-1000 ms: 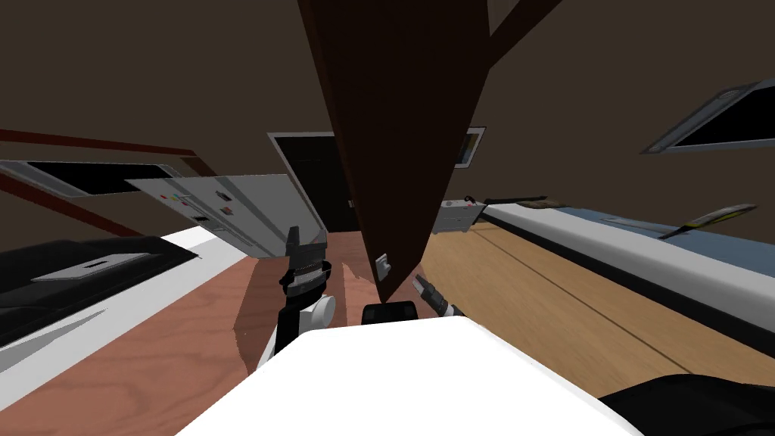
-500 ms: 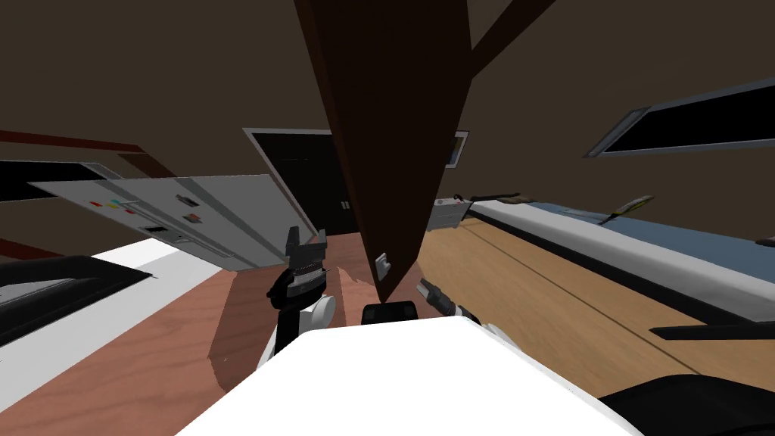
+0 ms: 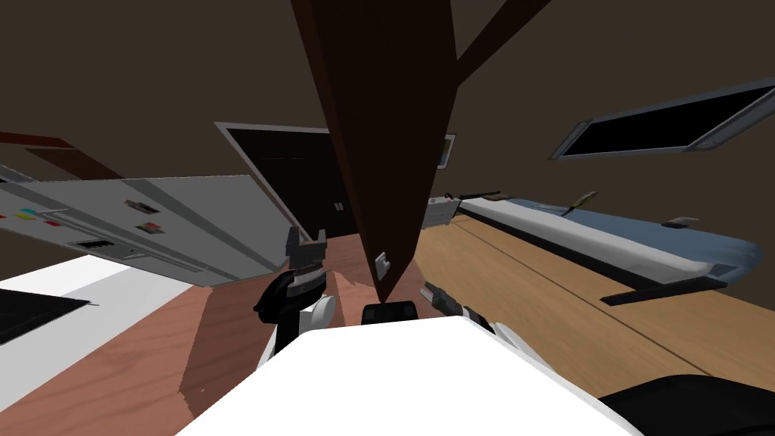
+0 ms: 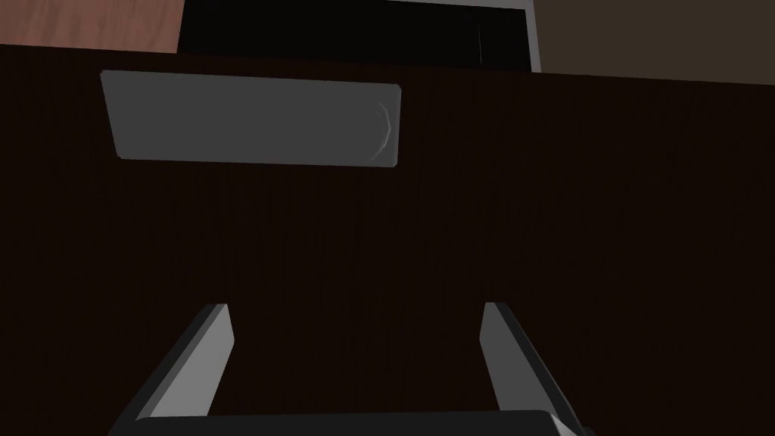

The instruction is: Push the door open

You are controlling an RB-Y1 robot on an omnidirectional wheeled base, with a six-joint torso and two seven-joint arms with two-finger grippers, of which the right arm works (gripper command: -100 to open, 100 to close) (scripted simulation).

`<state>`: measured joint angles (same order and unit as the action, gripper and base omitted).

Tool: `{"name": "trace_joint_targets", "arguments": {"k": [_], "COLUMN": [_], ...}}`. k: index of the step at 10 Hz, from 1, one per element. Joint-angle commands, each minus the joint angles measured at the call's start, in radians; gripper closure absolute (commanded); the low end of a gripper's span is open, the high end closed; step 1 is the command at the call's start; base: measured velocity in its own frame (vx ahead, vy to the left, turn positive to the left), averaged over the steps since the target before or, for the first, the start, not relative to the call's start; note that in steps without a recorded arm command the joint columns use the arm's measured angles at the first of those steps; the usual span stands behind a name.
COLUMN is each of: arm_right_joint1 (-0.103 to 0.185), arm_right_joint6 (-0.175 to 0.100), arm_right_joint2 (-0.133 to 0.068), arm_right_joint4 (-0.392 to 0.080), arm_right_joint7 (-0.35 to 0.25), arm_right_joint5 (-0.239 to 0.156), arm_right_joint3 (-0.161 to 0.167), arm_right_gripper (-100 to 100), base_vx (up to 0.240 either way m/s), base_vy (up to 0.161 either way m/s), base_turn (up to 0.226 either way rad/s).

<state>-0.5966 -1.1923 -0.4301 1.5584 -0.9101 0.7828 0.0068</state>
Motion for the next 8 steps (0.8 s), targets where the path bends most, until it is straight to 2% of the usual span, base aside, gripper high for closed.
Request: {"name": "trace_joint_targets", "arguments": {"k": [1, 4, 6, 8], "arm_right_joint1": [-0.001, 0.001, 0.001, 0.004], "arm_right_joint6": [-0.029, -0.077, -0.059, -0.050], "arm_right_joint2": [-0.013, -0.037, -0.032, -0.030], "arm_right_joint4": [-0.005, -0.015, -0.007, -0.005], "arm_right_joint7": [-0.022, -0.064, -0.060, -0.062], "arm_right_joint5": [0.010, 0.030, 0.026, 0.026], "arm_right_joint3": [-0.013, -0.036, -0.031, -0.030], "arm_right_gripper": [-100, -100, -100, -100], "base_vx": [-0.008, -0.009, 0.017, 0.128], "base_vy": [0.044, 0.047, 0.058, 0.189], "base_turn": [-0.118, -0.128, 0.009, 0.020]}}
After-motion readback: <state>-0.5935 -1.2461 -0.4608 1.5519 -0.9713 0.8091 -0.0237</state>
